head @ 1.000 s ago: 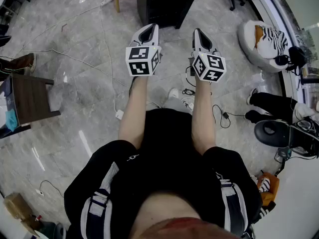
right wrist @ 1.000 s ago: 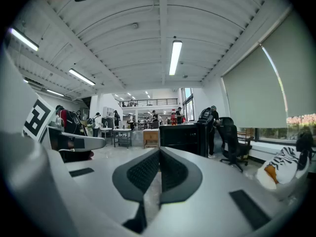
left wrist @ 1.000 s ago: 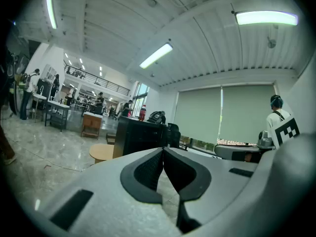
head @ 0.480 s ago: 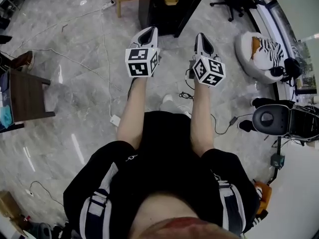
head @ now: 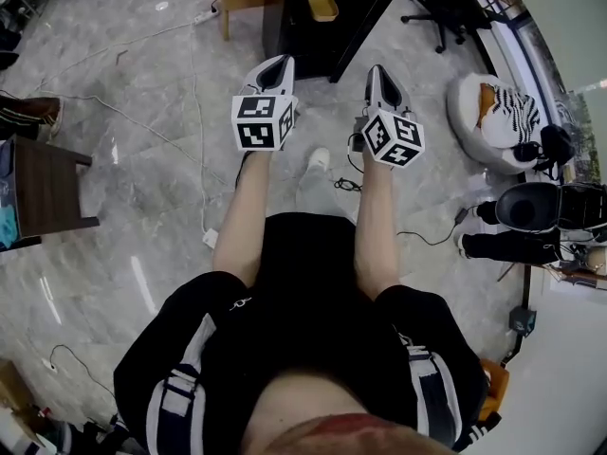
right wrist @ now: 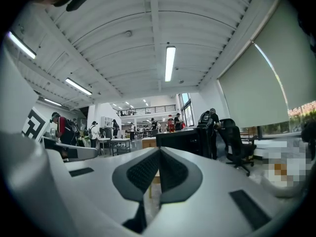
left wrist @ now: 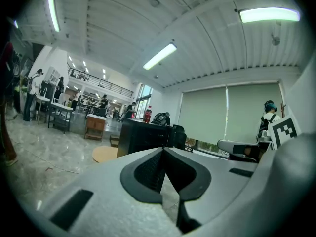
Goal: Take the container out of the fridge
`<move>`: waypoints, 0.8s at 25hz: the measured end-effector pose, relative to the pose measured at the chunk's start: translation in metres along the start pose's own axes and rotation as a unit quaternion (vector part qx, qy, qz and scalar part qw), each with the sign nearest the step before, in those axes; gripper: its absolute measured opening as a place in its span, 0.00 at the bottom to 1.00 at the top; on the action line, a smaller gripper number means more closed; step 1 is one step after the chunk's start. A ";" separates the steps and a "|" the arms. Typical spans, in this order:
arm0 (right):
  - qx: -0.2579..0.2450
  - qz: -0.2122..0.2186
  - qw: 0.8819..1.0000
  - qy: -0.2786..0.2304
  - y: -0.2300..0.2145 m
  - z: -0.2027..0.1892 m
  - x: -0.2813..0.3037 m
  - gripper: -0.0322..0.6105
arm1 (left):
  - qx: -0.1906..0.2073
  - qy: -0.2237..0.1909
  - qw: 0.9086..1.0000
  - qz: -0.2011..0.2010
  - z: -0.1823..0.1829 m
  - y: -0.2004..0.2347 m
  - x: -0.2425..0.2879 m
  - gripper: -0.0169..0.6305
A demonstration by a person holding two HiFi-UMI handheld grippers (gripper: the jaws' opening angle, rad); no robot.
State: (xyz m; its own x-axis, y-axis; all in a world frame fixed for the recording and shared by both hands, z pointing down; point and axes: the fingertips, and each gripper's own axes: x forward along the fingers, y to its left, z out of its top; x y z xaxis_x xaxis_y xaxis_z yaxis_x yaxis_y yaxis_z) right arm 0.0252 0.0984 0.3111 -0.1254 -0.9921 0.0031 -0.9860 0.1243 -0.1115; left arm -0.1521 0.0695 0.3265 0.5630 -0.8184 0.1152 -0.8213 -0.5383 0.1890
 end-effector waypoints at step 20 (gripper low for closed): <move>0.059 0.018 0.998 0.002 -0.220 -0.005 0.249 0.07 | -0.012 0.061 0.997 0.052 0.009 0.006 0.312 0.04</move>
State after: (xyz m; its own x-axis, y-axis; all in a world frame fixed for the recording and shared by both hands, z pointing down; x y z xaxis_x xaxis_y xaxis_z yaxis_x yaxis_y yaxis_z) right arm 0.2100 -0.1755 0.3408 -0.1605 -0.9870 0.0015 -0.9613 0.1559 -0.2273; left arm 0.0180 -0.1903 0.3547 0.4825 -0.8387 0.2527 -0.8745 -0.4450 0.1928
